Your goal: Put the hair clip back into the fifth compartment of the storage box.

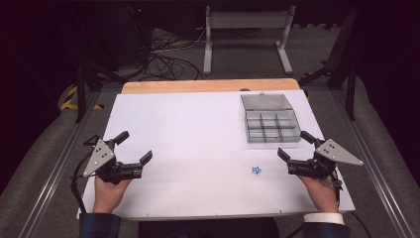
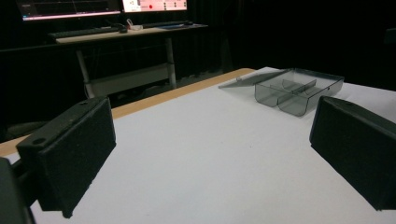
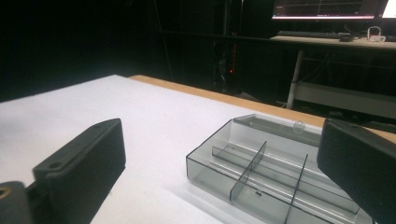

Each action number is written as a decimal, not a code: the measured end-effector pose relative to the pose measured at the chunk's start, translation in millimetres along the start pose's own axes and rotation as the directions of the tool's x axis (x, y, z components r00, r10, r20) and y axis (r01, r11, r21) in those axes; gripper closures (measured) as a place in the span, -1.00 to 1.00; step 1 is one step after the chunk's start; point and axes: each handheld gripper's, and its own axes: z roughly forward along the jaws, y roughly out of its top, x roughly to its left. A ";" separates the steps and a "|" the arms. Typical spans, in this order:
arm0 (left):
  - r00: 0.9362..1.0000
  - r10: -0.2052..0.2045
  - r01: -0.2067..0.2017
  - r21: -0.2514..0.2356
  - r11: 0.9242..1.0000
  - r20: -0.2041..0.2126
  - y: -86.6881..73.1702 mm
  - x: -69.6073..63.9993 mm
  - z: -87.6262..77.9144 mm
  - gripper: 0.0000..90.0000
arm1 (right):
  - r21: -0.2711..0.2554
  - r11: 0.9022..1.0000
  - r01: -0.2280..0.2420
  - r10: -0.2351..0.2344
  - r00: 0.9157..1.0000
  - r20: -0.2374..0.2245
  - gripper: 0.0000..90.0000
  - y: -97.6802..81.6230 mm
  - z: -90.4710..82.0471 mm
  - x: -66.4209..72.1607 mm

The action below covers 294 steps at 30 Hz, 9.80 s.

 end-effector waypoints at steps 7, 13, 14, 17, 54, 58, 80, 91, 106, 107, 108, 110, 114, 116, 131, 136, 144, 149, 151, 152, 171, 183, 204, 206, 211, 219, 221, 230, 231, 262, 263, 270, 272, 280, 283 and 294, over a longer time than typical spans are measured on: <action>1.000 0.010 -0.009 0.011 1.000 -0.012 -1.1 -0.1 -0.2 -0.99 | 0.052 0.997 0.064 -0.060 0.995 -0.076 -0.57 -3.1 3.9 4.5; 1.000 0.019 -0.019 0.010 1.000 -0.018 -1.2 0.6 -0.7 -0.99 | 0.114 0.987 0.109 -0.095 0.988 -0.126 -0.33 -7.8 9.3 9.3; 1.000 0.021 -0.021 0.009 1.000 -0.022 -1.2 0.6 -0.7 -0.99 | 0.130 0.984 0.123 -0.103 0.983 -0.152 -0.25 -9.6 12.2 11.2; 0.999 0.021 -0.020 0.011 1.000 -0.027 -1.4 1.0 -0.6 -0.99 | 0.164 0.975 0.148 -0.116 0.974 -0.193 -0.14 -10.9 15.7 15.7; 1.000 0.013 -0.013 0.039 0.999 0.002 -7.7 2.5 4.6 -0.92 | 0.373 0.814 0.445 -0.282 0.865 -0.415 0.41 -41.2 50.5 48.9; 1.000 0.011 -0.011 0.041 0.999 0.005 -8.3 1.7 4.9 -0.92 | 0.380 0.814 0.439 -0.272 0.867 -0.418 0.45 -44.1 52.3 48.7; 0.999 0.026 -0.028 0.054 0.998 0.047 -11.3 -0.5 9.1 -0.88 | 0.408 0.836 0.368 -0.225 0.907 -0.357 0.99 -42.0 55.9 43.5; 0.999 0.033 -0.035 0.054 0.998 0.040 -11.7 -0.5 9.2 -0.87 | 0.365 0.879 0.307 -0.208 0.936 -0.285 1.00 -37.9 54.8 41.3; 0.999 0.047 -0.046 0.039 0.998 -0.004 -12.3 -1.4 7.8 -0.87 | 0.316 0.935 0.164 -0.119 0.980 -0.157 1.00 -31.1 51.4 28.1; 0.999 0.047 -0.046 0.039 0.998 -0.004 -12.3 -1.4 7.8 -0.87 | 0.316 0.935 0.164 -0.119 0.980 -0.157 1.00 -31.1 51.4 28.1; 0.999 0.047 -0.047 0.039 0.998 -0.003 -12.0 -1.1 7.3 -0.87 | 0.309 0.938 0.158 -0.116 0.982 -0.149 1.00 -30.3 51.0 27.1; 0.999 0.038 -0.038 0.040 0.998 0.000 -12.2 -0.8 7.4 -0.87 | 0.308 0.939 0.151 -0.110 0.983 -0.146 1.00 -29.9 50.6 26.7; 0.999 0.041 -0.041 0.048 0.998 0.001 -12.3 -0.8 8.3 -0.87 | 0.297 0.946 0.132 -0.098 0.987 -0.125 1.00 -27.8 50.4 25.5; 0.999 0.044 -0.044 0.048 0.998 0.000 -12.4 -0.7 8.4 -0.87 | 0.288 0.950 0.125 -0.095 0.989 -0.117 1.00 -26.6 50.6 24.0; 0.999 0.031 -0.031 0.061 0.998 0.008 -10.7 -2.3 9.8 -0.87 | 0.256 0.962 0.100 -0.090 0.995 -0.051 1.00 -19.2 53.5 19.0; 0.999 0.034 -0.034 0.056 0.998 0.011 -9.2 -4.7 10.7 -0.87 | 0.247 0.965 0.091 -0.082 0.996 -0.045 1.00 -17.7 56.4 15.9; 0.999 0.034 -0.035 0.060 0.998 0.002 -9.4 -3.4 10.5 -0.87 | 0.232 0.970 0.076 -0.073 0.997 -0.020 1.00 -14.0 62.1 10.7; 0.999 0.034 -0.035 0.060 0.998 0.006 -8.7 -2.4 9.9 -0.86 | 0.232 0.970 0.073 -0.072 0.997 -0.011 1.00 -13.3 65.2 8.6; 0.999 0.034 -0.035 0.061 0.998 0.007 -8.7 -2.3 9.8 -0.85 | 0.229 0.971 0.070 -0.070 0.998 -0.006 1.00 -12.6 66.1 7.7; 1.000 0.030 -0.030 0.060 0.998 0.007 -8.8 -2.6 9.6 -0.85 | 0.229 0.971 0.070 -0.070 0.998 -0.006 1.00 -12.6 66.1 7.7; 1.000 0.025 -0.025 0.053 0.998 0.001 -10.0 -0.1 8.2 -0.82 | 0.217 0.976 0.031 -0.040 0.999 0.033 1.00 -13.4 81.6 -10.5; 1.000 0.017 -0.017 0.044 0.999 0.001 -10.3 0.9 8.3 -0.83 | 0.248 0.969 0.001 -0.015 0.998 0.054 1.00 -19.9 94.3 -21.4; 1.000 0.005 -0.005 0.043 0.999 -0.006 -11.8 3.2 7.8 -0.83 | 0.305 0.951 -0.046 0.020 0.996 0.085 0.99 -30.6 101.7 -33.9; 1.000 0.004 -0.004 0.044 0.999 -0.007 -11.9 3.4 7.9 -0.83 | 0.308 0.950 -0.055 0.029 0.996 0.089 0.99 -31.2 101.8 -34.5; 1.000 -0.001 0.001 0.040 0.999 -0.008 -12.7 5.1 7.3 -0.83 | 0.324 0.944 -0.068 0.039 0.995 0.095 0.98 -33.1 102.1 -35.7; 1.000 -0.029 0.029 0.027 0.999 -0.005 -13.6 7.1 6.6 -0.83 | 0.337 0.939 -0.069 0.040 0.995 0.093 0.98 -35.2 103.0 -36.8; 1.000 -0.028 0.029 0.030 0.999 -0.006 -13.8 7.3 6.4 -0.83 | 0.335 0.939 -0.075 0.046 0.994 0.096 0.97 -35.1 102.8 -36.8; 0.999 -0.047 0.047 0.015 0.999 -0.004 -14.1 9.0 5.5 -0.83 | 0.333 0.939 -0.083 0.054 0.994 0.094 0.97 -36.2 102.8 -38.4; 0.999 -0.047 0.047 0.015 0.999 -0.003 -14.1 9.4 5.2 -0.83 | 0.334 0.939 -0.083 0.054 0.994 0.095 0.97 -36.3 102.7 -38.6; 0.999 -0.051 0.051 0.009 0.999 -0.007 -14.1 10.1 4.7 -0.83 | 0.308 0.945 -0.106 0.091 0.994 0.064 0.54 -36.4 101.4 -39.4; 0.999 -0.052 0.052 0.008 0.999 -0.007 -14.1 10.1 4.6 -0.83 | 0.306 0.946 -0.108 0.093 0.994 0.063 0.52 -36.4 101.4 -39.4; 0.999 -0.051 0.051 0.009 0.999 -0.008 -14.3 10.1 4.7 -0.83 | 0.291 0.952 -0.098 0.093 0.995 0.032 0.34 -35.2 100.3 -37.6; 0.999 -0.051 0.051 0.009 0.999 -0.008 -14.3 10.2 4.7 -0.83 | 0.283 0.954 -0.100 0.095 0.995 0.031 0.30 -34.7 99.2 -37.2; 0.999 -0.048 0.048 0.011 0.999 -0.011 -14.4 10.4 4.7 -0.83 | 0.272 0.958 -0.093 0.091 0.996 0.020 0.13 -35.5 97.9 -36.8; 0.999 -0.049 0.049 0.011 0.999 -0.011 -14.4 10.5 5.0 -0.84 | 0.271 0.958 -0.095 0.095 0.995 0.014 0.05 -35.7 97.9 -35.7; 0.999 -0.047 0.047 0.012 0.999 -0.016 -14.3 11.5 4.9 -0.84 | 0.266 0.959 -0.099 0.102 0.995 0.001 -0.14 -35.9 98.7 -34.3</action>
